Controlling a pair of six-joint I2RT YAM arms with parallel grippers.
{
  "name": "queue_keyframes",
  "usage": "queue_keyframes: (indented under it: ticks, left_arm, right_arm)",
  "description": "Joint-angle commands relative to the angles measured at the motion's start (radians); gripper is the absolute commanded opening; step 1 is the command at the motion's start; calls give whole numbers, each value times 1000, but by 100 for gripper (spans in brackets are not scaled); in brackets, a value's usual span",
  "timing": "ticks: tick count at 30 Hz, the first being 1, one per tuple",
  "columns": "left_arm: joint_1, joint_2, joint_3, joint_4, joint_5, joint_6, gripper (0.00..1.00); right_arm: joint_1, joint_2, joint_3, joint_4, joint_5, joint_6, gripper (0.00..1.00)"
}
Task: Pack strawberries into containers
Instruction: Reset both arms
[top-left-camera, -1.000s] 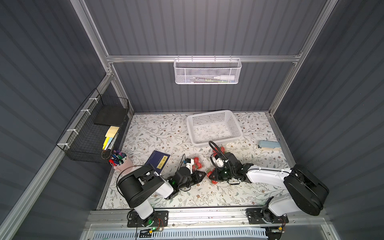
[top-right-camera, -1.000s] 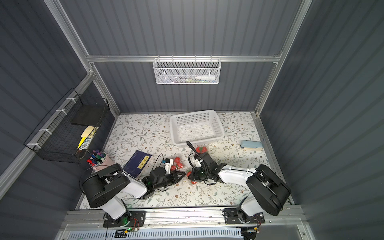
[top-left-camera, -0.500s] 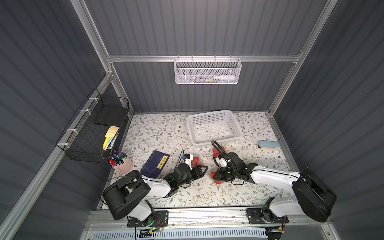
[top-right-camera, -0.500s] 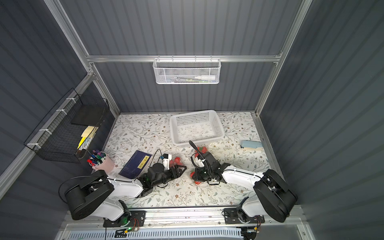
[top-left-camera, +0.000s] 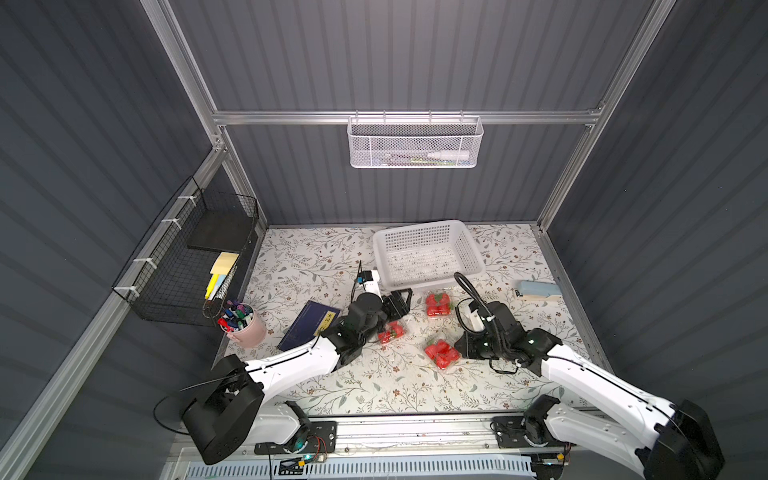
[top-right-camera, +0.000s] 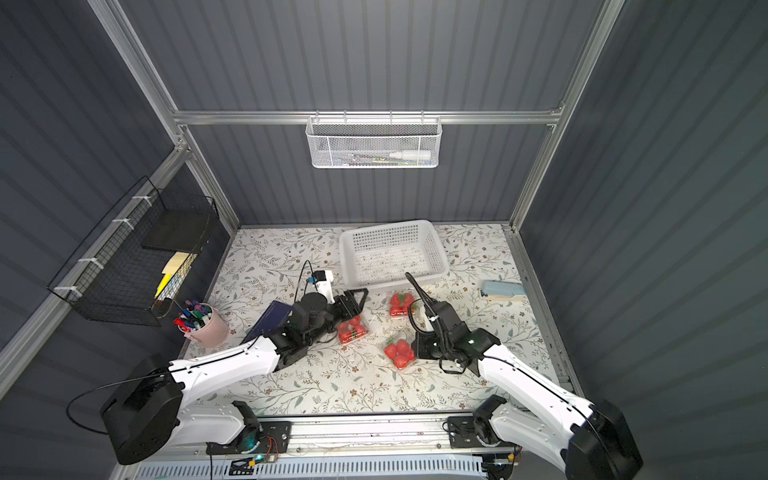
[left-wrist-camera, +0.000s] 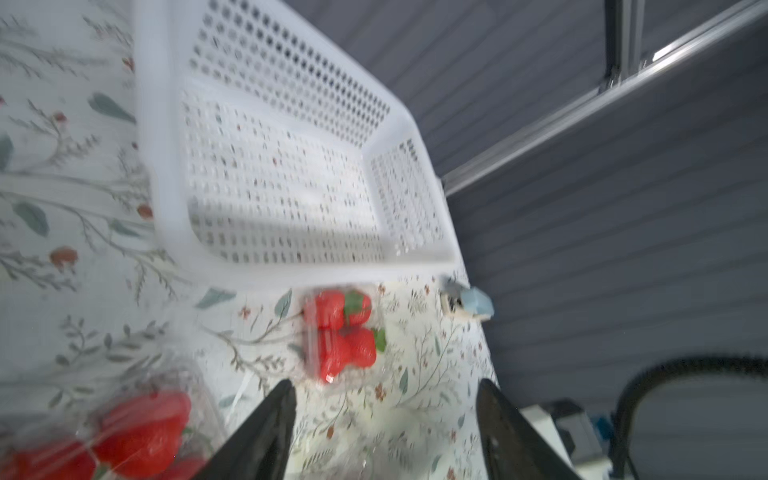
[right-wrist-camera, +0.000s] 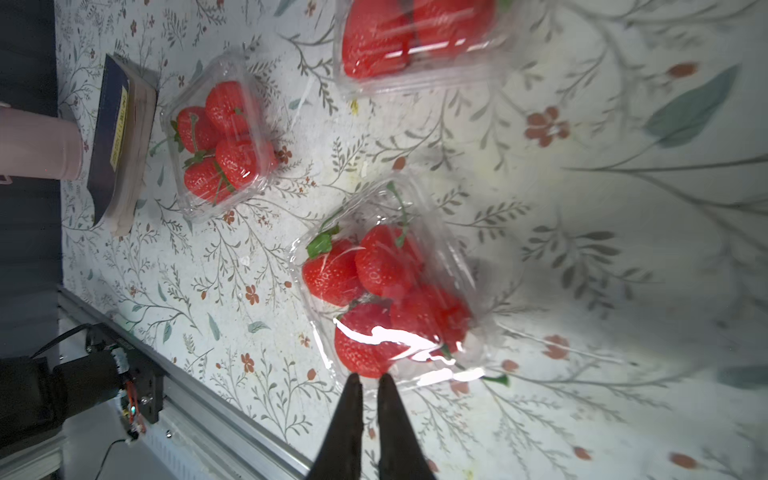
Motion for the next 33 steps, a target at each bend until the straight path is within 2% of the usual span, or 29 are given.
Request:
queue_keyframes:
  ticks: [1,2,3,4,5,7,9,10,12,15,17,18,19,20,21,22,24,26,28,29,31,33]
  left_arm:
    - [45,-68,105,-147,-269,78,90]
    - [48,-85,133,-178,-361,82,100]
    - [48,-108,160,-213,-479,79,100]
    - [48,-129,177,-227,-595,84,100]
    - [48,-146,179,-231,-698,84,100]
    - [48,-165,150,-222,-953,42,100]
    - [65,-158,113,-169,-1059,58,100]
    - [77,-140,85,-58,-1062,195,100]
    - [100,-89,43,101,-1054,368,100]
    - [154,1,34,118,-1061,346,100]
    - [201,38,-45,300,-1036,465,100]
    - [253,62,-98,426,-961,538,100]
    - [313,87,-138,534,-878,597,100]
    - [361,91,-132,571,-781,617,100]
    - [390,87,-139,598,-719,655,100]
    - [401,87,-175,710,-677,735,100]
    - [444,110,-225,850,-619,811,100]
    - [506,155,-248,890,-542,800,100]
    - [546,208,-309,1073,-483,816,100]
    - [559,215,-293,1041,-452,801,100]
    - [573,252,-316,1201,-377,845,100]
    - [590,305,-282,1203,-381,870,100]
  right_arm:
    - [-51,-88,52,-146,194,-60,35]
    - [-65,-108,62,-156,250,-73,53]
    - [-77,-126,69,-149,324,-101,68]
    - [-80,-137,74,-127,407,-128,95]
    - [-83,-138,78,-100,486,-152,99]
    - [-93,-120,77,-18,646,-216,99]
    - [-119,-83,73,58,758,-212,99]
    - [-124,-65,54,114,803,-222,99]
    - [-124,-37,-5,300,847,-289,99]
    - [-127,36,-89,570,957,-384,99]
    - [-142,120,-101,647,1047,-402,99]
    - [-153,173,-88,676,1109,-438,99]
    - [-153,218,-52,649,1159,-417,99]
    - [-162,254,-33,652,1185,-421,99]
    - [-176,304,-34,722,1184,-463,99]
    - [-194,338,-55,819,1175,-503,99]
    - [-237,381,-85,907,1101,-485,99]
    - [-283,427,-106,942,1048,-418,99]
    - [-300,480,-139,1113,1020,-502,99]
    - [-304,490,-143,1156,997,-516,99]
    - [-331,513,-135,1204,952,-515,99]
    - [-372,540,-125,1233,897,-536,99]
